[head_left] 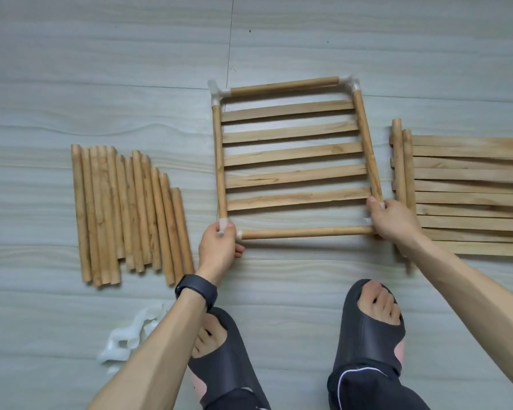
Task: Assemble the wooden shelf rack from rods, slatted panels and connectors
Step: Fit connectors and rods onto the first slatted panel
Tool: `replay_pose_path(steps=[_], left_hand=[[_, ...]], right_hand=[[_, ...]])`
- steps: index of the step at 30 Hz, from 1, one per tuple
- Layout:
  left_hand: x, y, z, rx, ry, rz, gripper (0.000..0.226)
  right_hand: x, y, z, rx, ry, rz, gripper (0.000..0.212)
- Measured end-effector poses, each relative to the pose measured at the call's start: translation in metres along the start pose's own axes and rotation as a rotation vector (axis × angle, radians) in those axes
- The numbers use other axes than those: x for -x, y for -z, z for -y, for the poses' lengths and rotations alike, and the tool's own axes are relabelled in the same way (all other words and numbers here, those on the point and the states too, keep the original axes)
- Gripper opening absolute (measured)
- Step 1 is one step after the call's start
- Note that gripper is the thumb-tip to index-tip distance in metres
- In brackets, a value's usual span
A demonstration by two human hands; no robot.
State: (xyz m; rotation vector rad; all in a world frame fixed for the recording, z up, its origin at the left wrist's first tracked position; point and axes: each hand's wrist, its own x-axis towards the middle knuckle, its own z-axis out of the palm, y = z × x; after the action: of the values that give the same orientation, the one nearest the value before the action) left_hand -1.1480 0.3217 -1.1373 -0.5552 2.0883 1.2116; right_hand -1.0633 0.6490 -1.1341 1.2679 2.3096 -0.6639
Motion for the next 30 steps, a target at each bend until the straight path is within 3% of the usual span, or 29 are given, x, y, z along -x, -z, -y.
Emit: replay_pose_path(steps=[4, 7, 10, 12, 14, 17, 19, 21, 24, 26, 30], left_hand=[[-0.007, 0.009, 0.010, 0.135, 0.052, 0.102, 0.019], [-0.023, 0.021, 0.004, 0.378, 0.106, 0.205, 0.023], [-0.036, 0.021, -0.011, 0.301, 0.018, 0.177, 0.030], [-0.038, 0.016, -0.021, 0.266, -0.002, 0.151, 0.031], [-0.040, 0.014, -0.033, 0.281, -0.015, 0.133, 0.032], [-0.045, 0.016, -0.048, 0.311, -0.006, 0.136, 0.033], [-0.047, 0.016, -0.052, 0.325, -0.005, 0.123, 0.033], [-0.048, 0.015, -0.052, 0.314, -0.015, 0.102, 0.032], [-0.053, 0.022, -0.056, 0.323, -0.011, 0.105, 0.031], [-0.056, 0.026, -0.061, 0.328, -0.008, 0.103, 0.032], [-0.051, 0.017, -0.064, 0.318, -0.031, 0.066, 0.033]], right_hand=[[0.008, 0.008, -0.001, -0.284, -0.062, 0.130, 0.052], [0.014, 0.018, -0.005, -0.643, -0.154, 0.373, 0.039], [0.014, 0.023, -0.013, -1.032, -0.229, 0.565, 0.028], [0.013, 0.021, -0.013, -1.237, -0.239, 0.547, 0.025], [0.013, 0.015, -0.010, -1.164, -0.167, 0.423, 0.026], [0.012, 0.005, -0.009, -0.759, -0.036, 0.162, 0.036], [0.013, -0.002, -0.007, -0.648, -0.009, 0.069, 0.040], [0.012, -0.004, -0.007, -0.781, -0.071, 0.133, 0.034], [0.013, 0.003, -0.014, -1.165, -0.196, 0.466, 0.034], [0.011, 0.003, -0.020, -1.141, -0.153, 0.491, 0.041], [0.011, -0.010, -0.018, -0.529, 0.013, 0.028, 0.036]])
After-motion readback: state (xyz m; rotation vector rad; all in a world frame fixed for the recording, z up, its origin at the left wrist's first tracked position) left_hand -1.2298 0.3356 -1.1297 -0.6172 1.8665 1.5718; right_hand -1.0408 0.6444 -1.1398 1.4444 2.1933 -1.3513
